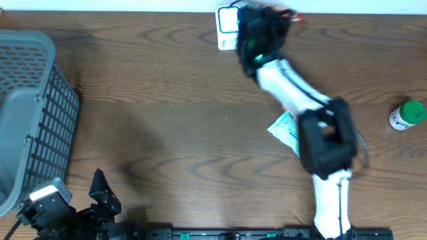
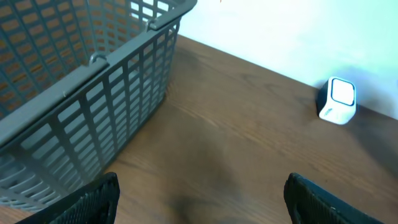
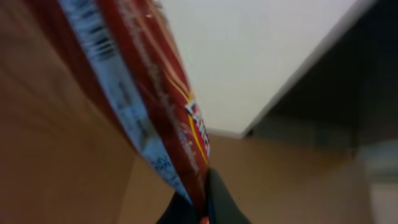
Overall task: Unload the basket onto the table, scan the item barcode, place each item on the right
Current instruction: 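Carry the snack bar to the table's right edge and release it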
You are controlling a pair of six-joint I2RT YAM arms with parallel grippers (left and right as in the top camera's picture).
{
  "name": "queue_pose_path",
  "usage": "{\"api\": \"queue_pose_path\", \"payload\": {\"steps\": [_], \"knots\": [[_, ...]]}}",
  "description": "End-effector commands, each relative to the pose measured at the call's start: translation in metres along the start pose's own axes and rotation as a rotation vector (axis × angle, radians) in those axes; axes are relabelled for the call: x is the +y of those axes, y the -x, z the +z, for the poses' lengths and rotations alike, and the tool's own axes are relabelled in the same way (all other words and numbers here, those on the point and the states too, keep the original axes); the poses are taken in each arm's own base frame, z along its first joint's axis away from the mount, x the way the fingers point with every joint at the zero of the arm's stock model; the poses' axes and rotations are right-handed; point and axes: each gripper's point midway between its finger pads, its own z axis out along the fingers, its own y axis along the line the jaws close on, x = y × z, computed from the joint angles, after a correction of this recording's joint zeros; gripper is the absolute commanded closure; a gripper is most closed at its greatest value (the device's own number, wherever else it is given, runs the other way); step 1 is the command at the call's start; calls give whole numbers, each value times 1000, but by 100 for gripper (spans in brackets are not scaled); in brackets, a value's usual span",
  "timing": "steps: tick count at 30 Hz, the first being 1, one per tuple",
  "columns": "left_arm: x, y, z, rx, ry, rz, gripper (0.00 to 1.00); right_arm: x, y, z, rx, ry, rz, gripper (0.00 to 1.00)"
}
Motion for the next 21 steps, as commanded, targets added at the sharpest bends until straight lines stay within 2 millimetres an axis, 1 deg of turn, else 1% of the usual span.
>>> {"api": "queue_pose_path", "payload": {"steps": [1, 3, 4, 5, 6, 10, 13, 18, 19, 20, 21], "knots": [[1, 1, -1, -8, 6, 16, 15, -47, -55, 7, 68, 16, 318, 99], [1, 1, -1, -8, 7, 16, 15, -42, -89, 21, 111, 93, 387, 99], [1, 1, -1, -8, 7, 16, 15, -33, -109, 31, 148, 142, 431, 99], [1, 1, -1, -8, 6, 16, 15, -25, -123, 39, 177, 184, 457, 99], [1, 1, -1, -8, 6, 16, 15, -9, -145, 50, 224, 250, 495, 99], [1, 1, -1, -8, 6, 16, 15, 48, -216, 87, 422, 471, 681, 99], [1, 1, -1, -8, 6, 16, 15, 78, -263, 109, 547, 564, 804, 99], [1, 1, -1, -8, 6, 16, 15, 101, -321, 136, 651, 635, 920, 99], [1, 1, -1, -8, 7, 16, 15, 103, -329, 139, 659, 642, 942, 98], [1, 1, -1, -8, 7, 16, 15, 104, -335, 142, 666, 649, 961, 94], [1, 1, -1, -8, 7, 16, 15, 106, -342, 144, 675, 654, 984, 84]]}}
